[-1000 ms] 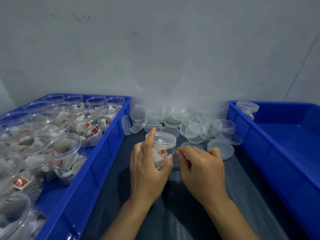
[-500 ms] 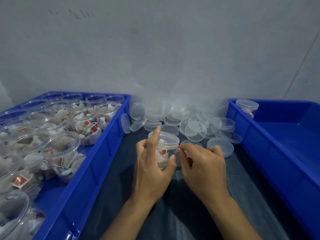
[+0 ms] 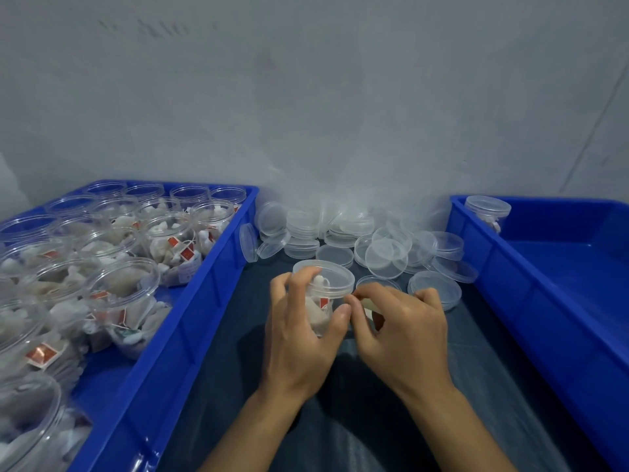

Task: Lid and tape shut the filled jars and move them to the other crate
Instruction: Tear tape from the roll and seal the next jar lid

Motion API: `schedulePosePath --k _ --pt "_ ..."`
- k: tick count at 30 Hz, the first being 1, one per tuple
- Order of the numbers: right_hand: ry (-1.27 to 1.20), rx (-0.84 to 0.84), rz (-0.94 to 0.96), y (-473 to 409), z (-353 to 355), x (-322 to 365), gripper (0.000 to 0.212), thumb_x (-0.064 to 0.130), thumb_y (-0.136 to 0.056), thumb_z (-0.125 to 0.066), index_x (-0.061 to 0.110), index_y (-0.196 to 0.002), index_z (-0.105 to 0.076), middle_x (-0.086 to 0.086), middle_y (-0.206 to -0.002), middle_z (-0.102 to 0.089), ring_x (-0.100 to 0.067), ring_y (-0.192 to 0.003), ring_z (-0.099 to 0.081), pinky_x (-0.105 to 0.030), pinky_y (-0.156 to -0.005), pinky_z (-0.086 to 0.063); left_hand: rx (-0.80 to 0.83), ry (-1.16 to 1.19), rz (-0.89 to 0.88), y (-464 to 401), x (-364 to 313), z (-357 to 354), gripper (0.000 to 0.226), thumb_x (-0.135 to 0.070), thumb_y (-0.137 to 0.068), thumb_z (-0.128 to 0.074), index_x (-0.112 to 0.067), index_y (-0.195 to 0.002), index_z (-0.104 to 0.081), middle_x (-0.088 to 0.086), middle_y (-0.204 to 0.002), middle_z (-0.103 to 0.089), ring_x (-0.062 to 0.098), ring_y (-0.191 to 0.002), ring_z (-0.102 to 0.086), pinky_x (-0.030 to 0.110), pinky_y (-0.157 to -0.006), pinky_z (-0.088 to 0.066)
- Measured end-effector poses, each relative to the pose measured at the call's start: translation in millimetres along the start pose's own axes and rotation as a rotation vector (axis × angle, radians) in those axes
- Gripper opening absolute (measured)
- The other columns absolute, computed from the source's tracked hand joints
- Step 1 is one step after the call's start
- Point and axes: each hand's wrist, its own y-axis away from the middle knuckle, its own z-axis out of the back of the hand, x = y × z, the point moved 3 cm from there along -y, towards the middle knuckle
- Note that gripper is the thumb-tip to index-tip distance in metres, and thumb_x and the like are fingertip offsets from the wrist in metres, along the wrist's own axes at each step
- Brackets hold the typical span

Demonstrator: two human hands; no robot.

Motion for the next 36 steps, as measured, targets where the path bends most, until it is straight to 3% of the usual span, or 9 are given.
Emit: schedulePosePath --k 3,6,16,23,30,36 --pt "-0.011 0.006 0.01 -0.5 0.8 3.7 0.016 0.039 -0.094 -0.063 0.028 -0.085 -0.071 0.013 -0.066 -0.067 -0.012 -0.058 -0.059 -0.041 -0.071 -0.038 -0.014 0.018 0.029 -1.3 -2.2 2.4 0.061 -0.083 -0.086 -0.054 -0.045 -0.132 -0.042 -0.016 -0.124 -0.043 -0.005 -0.109 -0.056 0.008 -0.082 -0.044" --pt "-0.012 0.006 0.001 -0.8 1.9 5.7 0.018 0.04 -0.095 -0.062 0.028 -0.085 -0.071 0.012 -0.066 -0.067 -0.013 -0.058 -0.06 -0.041 -0.072 -0.037 -0.015 0.028 0.052 -2.3 -2.1 3.9 0.063 -0.089 -0.085 -0.048 -0.046 -0.13 -0.042 -0.015 -0.124 -0.044 -0.007 -0.11 -0.054 0.006 -0.081 -0.043" --pt "-0.015 0.015 -0.061 0.2 1.5 11.9 0.023 0.053 -0.096 -0.061 0.03 -0.096 -0.066 0.016 -0.075 -0.068 -0.008 -0.061 -0.059 -0.039 -0.074 -0.038 -0.023 0.074 0.083 -2.4 0.2 2.1 0.038 -0.064 -0.097 -0.049 -0.041 -0.127 -0.048 -0.01 -0.124 -0.052 -0.005 -0.111 -0.056 0.005 -0.085 -0.041" --pt "-0.001 0.099 -0.086 -2.2 4.7 14.8 0.029 0.056 -0.097 -0.053 0.03 -0.107 -0.062 0.017 -0.069 -0.063 -0.005 -0.061 -0.055 -0.037 -0.075 -0.035 -0.006 0.121 0.074 -1.4 -0.3 2.0 0.034 -0.057 -0.098 -0.05 -0.039 -0.126 -0.049 -0.005 -0.125 -0.056 0.005 -0.111 -0.06 0.012 -0.087 -0.045" --pt "-0.068 0.136 -0.124 -3.5 10.8 10.8 0.02 0.029 -0.089 -0.048 0.027 -0.1 -0.065 0.019 -0.059 -0.047 -0.004 -0.057 -0.04 -0.043 -0.075 -0.04 0.001 0.149 0.113 -1.7 2.3 3.8 0.047 -0.053 -0.09 -0.059 -0.036 -0.132 -0.047 -0.002 -0.127 -0.056 0.012 -0.111 -0.063 0.036 -0.093 -0.053" --pt "-0.083 0.06 -0.096 -2.6 9.2 7.0 0.005 0.027 -0.088 -0.059 0.03 -0.09 -0.063 0.016 -0.067 -0.064 -0.007 -0.059 -0.054 -0.042 -0.073 -0.04 0.013 0.146 0.115 -0.8 0.2 4.2 0.05 -0.056 -0.087 -0.059 -0.039 -0.132 -0.045 -0.002 -0.128 -0.055 0.013 -0.111 -0.062 0.037 -0.093 -0.054"
